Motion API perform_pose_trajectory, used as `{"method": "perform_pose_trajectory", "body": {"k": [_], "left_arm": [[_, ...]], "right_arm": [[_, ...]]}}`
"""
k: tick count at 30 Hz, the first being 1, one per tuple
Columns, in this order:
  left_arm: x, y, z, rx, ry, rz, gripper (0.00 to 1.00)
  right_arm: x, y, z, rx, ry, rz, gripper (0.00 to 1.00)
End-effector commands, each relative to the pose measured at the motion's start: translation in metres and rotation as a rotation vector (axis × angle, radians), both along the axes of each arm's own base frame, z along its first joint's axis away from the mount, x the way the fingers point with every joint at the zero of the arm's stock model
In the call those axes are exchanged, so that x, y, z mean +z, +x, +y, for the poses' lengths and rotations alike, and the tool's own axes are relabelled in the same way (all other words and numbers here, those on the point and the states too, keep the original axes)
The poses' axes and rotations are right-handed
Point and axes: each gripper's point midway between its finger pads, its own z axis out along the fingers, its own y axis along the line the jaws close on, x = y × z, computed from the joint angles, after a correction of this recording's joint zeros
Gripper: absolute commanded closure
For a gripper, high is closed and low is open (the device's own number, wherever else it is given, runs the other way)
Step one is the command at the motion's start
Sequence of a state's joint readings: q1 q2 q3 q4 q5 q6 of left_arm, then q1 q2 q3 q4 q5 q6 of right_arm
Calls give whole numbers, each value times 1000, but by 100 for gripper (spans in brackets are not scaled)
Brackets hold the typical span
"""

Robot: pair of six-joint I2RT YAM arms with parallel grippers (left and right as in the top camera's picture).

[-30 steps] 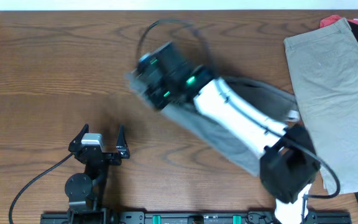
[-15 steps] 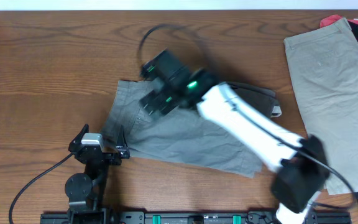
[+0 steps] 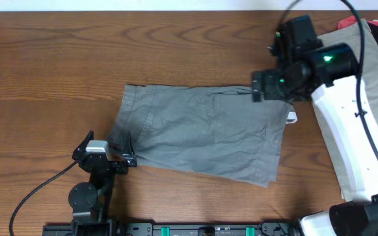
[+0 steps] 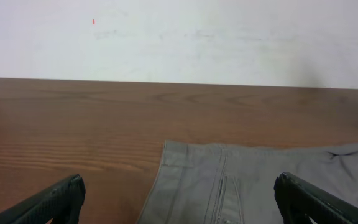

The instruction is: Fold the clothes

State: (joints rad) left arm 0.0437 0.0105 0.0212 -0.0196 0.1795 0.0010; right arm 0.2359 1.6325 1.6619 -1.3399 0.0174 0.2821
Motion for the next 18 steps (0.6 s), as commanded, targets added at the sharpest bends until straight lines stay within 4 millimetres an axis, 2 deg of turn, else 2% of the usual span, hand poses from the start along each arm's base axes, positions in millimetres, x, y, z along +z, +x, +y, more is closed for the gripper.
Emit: {"method": "perform_pose_trajectory", "body": {"k": [1, 4, 8, 12, 18], "left_arm": [[-15, -1, -3, -16, 3, 42, 2], [-15, -1, -3, -16, 3, 42, 2], [-15, -1, -3, -16, 3, 42, 2], [-15, -1, -3, -16, 3, 42, 2], [-15, -1, -3, -16, 3, 42, 2]], "right_arm": [[-39, -10, -25, -119, -41, 98, 1], [-76, -20, -31, -166, -23, 158, 1], [-115, -34, -25, -175, 47, 215, 1], [-146, -46, -24, -187, 59, 243, 1], [-181, -60, -25, -218, 63, 248, 1]]}}
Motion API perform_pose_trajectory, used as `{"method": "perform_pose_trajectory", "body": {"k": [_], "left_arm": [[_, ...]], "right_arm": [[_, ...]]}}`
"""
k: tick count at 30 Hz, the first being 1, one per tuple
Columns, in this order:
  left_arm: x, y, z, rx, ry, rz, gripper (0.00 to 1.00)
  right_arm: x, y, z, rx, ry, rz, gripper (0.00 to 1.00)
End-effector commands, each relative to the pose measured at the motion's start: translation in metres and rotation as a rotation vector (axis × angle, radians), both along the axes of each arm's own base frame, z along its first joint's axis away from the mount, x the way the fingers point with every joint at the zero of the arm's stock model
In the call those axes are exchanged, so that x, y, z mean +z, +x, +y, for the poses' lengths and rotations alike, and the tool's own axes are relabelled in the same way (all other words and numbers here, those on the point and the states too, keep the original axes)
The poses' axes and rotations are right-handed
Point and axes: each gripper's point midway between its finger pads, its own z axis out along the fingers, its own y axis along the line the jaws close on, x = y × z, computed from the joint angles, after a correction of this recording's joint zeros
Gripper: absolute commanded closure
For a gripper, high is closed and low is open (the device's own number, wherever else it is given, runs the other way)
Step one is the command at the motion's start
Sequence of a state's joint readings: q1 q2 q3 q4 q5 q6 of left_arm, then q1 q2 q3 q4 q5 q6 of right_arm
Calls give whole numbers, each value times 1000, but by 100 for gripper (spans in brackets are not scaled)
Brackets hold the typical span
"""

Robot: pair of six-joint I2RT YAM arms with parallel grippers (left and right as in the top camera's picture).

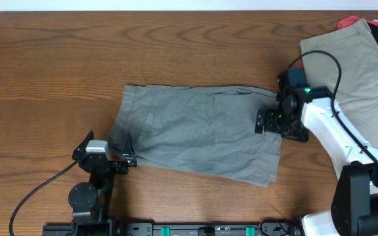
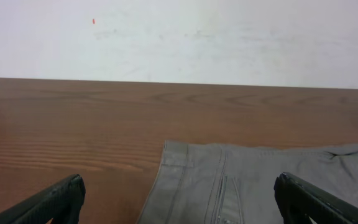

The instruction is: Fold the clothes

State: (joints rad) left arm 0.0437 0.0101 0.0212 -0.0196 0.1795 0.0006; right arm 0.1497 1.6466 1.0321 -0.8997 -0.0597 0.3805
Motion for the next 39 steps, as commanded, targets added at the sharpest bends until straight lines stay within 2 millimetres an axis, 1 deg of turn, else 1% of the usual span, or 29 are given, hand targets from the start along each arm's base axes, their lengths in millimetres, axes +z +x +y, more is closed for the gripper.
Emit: {"method": "perform_pose_trajectory", "body": {"k": [1, 3, 4, 6, 8, 9, 15, 18, 19, 22, 23, 25, 28, 35, 36, 37, 38, 39], "left_arm": [[-15, -1, -3, -16, 3, 43, 2], [-15, -1, -3, -16, 3, 43, 2], [-15, -1, -3, -16, 3, 43, 2], [-15, -1, -3, -16, 3, 43, 2], [-15, -1, -3, -16, 3, 43, 2], [-15, -1, -3, -16, 3, 43, 2], [-15, -1, -3, -16, 3, 43, 2], [-15, -1, -3, -16, 3, 43, 2], [-15, -1, -3, -16, 3, 43, 2], [-15, -1, -3, -16, 3, 43, 2], [-15, -1, -3, -16, 3, 43, 2], [-15, -1, -3, -16, 3, 43, 2], [-15, -1, -3, -16, 3, 43, 2], [-15, -1, -3, -16, 3, 43, 2], [-15, -1, -3, -16, 3, 43, 2], [-15, -1, -3, -16, 3, 43, 2], [-15, -1, -3, -16, 3, 43, 2], [-15, -1, -3, -16, 3, 43, 2]], "right_arm": [[-18, -11, -2, -54, 11, 27, 1], [-27, -13, -3, -56, 13, 18, 1], [-31, -14, -2, -57, 18, 13, 2], [-36, -14, 1, -56, 41, 3, 12], [-40, -15, 3, -68, 51, -3, 26], [-41, -15, 3, -76, 52, -6, 31], [-43, -6, 4, -80, 59, -47, 66], [-42, -1, 4, -82, 62, -67, 78], [-42, 1, 5, -82, 64, -76, 79], [-40, 12, 5, -81, 68, -120, 72], [-40, 15, 4, -83, 63, -136, 71], [-38, 25, -3, -95, 34, -178, 72], [-35, 38, -9, -111, 22, -232, 78], [-20, 68, -17, -131, 29, -339, 76], [-17, 70, -18, -132, 30, -342, 73], [-14, 72, -19, -134, 28, -341, 67], [-11, 73, -19, -133, 26, -337, 60], [-5, 76, -20, -118, 21, -340, 55]]}}
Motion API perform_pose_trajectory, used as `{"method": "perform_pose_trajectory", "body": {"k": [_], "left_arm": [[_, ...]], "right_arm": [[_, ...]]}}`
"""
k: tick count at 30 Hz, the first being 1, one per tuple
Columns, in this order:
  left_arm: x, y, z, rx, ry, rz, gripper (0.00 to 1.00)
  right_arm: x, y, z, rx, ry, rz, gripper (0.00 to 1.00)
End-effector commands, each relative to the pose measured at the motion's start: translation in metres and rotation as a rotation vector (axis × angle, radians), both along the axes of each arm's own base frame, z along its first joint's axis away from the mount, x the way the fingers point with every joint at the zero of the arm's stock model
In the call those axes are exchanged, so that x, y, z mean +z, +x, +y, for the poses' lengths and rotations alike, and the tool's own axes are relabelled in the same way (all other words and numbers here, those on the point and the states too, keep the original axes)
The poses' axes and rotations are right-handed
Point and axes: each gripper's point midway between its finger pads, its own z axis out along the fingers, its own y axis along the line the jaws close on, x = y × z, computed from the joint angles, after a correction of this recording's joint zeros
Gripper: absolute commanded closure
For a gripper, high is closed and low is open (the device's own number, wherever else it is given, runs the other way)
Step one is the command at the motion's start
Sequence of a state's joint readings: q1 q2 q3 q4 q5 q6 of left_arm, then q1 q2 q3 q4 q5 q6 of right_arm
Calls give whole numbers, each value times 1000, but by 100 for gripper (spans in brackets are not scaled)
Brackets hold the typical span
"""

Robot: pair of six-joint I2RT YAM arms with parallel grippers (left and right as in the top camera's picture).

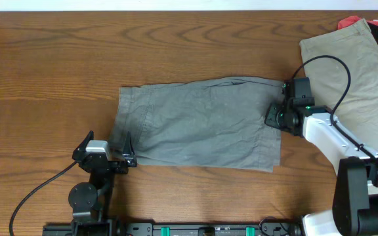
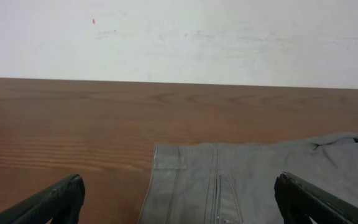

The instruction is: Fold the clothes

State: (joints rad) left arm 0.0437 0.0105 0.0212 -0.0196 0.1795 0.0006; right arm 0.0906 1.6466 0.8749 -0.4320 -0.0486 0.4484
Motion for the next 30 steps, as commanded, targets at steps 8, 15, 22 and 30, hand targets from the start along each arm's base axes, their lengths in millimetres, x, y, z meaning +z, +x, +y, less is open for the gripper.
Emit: {"method": "perform_pose_trajectory", "body": {"k": [8, 15, 22, 30], "left_arm": [[-15, -1, -3, -16, 3, 42, 2], [-15, -1, -3, -16, 3, 42, 2], [-15, -1, -3, -16, 3, 42, 2], [-15, -1, -3, -16, 3, 42, 2]], "right_arm": [[83, 39, -17, 14, -37, -25, 41], [80, -5, -12, 79, -37, 162, 37], [20, -47, 12, 127, 74, 266, 86], [-24, -72, 34, 141, 202, 254, 88]]}}
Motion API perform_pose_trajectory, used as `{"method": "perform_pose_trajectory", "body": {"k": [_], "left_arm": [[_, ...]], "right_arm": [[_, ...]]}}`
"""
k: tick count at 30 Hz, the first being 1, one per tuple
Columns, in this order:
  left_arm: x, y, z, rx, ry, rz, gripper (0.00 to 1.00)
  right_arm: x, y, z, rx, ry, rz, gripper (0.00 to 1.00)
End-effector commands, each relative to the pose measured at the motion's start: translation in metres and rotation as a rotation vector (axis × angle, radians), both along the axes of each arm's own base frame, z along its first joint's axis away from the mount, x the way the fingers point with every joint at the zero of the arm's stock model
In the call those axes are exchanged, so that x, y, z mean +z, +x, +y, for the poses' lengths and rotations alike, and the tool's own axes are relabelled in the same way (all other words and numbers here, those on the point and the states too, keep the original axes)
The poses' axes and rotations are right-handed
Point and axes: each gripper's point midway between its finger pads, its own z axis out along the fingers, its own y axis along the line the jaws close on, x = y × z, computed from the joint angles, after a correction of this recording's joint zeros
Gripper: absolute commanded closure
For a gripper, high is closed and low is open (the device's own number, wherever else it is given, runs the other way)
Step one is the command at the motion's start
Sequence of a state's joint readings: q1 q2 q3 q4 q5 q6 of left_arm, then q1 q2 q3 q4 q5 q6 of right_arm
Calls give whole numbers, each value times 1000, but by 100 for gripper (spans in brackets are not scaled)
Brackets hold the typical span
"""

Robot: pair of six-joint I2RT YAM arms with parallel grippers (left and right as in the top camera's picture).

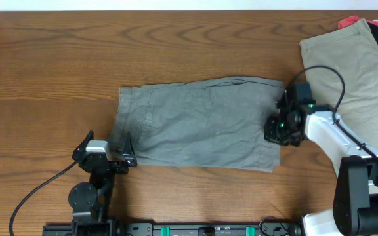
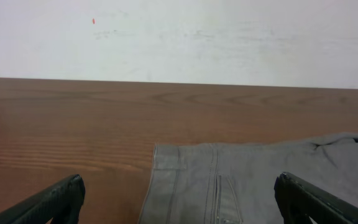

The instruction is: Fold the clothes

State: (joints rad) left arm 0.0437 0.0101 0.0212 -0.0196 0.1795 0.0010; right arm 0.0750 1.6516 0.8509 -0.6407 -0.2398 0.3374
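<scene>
Grey shorts [image 1: 199, 121] lie flat across the middle of the wooden table, waistband end at the left. My left gripper [image 1: 105, 145] rests open at the shorts' near left corner. In the left wrist view its two black fingers [image 2: 59, 200] stand wide apart with the waistband and pocket seams of the shorts [image 2: 241, 180] between and beyond them. My right gripper [image 1: 279, 128] sits low at the shorts' right edge, over the leg hems. Its jaws are hidden under the wrist.
A pile of other clothes lies at the back right: a beige garment [image 1: 356, 69] with a red and dark piece behind it. The right arm's white link [image 1: 336, 137] runs along the pile's near side. A white wall [image 2: 179, 37] backs the table.
My right gripper has shifted a little toward the near side along the shorts' right edge. The shorts lie as they did, and the left gripper has not moved.
At first the shorts lay skewed, with my right gripper over their far right corner. Then it was lower, on the right edge. By 1.0 s ago the shorts lay straighter, their right end farther back. The left gripper stayed open throughout.
</scene>
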Motion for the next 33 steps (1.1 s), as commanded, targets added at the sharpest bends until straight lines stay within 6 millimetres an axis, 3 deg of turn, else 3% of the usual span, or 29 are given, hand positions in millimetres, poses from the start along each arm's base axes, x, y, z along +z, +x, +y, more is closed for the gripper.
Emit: {"method": "perform_pose_trajectory", "body": {"k": [1, 7, 16, 22, 26, 27, 28, 30, 31, 32, 33], "left_arm": [[-15, -1, -3, -16, 3, 43, 2], [-15, -1, -3, -16, 3, 43, 2], [-15, -1, -3, -16, 3, 43, 2], [-15, -1, -3, -16, 3, 43, 2], [-15, -1, -3, -16, 3, 43, 2], [-15, -1, -3, -16, 3, 43, 2], [-15, -1, -3, -16, 3, 43, 2], [-15, -1, -3, -16, 3, 43, 2], [-15, -1, -3, -16, 3, 43, 2], [-15, -1, -3, -16, 3, 43, 2], [-15, -1, -3, -16, 3, 43, 2]], "right_arm": [[-11, -12, 10, -13, 54, 25, 87], [-20, -11, -13, -80, -64, 18, 85], [-11, 22, -34, -137, -113, -97, 85], [13, 44, -39, -122, -124, -133, 81], [38, 57, -41, -113, -127, -142, 72], [46, 60, -41, -111, -128, -140, 68], [54, 63, -41, -109, -127, -139, 58], [70, 67, -41, -107, -127, -138, 24], [80, 71, -41, -92, -130, -148, 12], [89, 75, -42, -77, -134, -160, 3], [100, 81, -44, -62, -142, -180, 1]]}}
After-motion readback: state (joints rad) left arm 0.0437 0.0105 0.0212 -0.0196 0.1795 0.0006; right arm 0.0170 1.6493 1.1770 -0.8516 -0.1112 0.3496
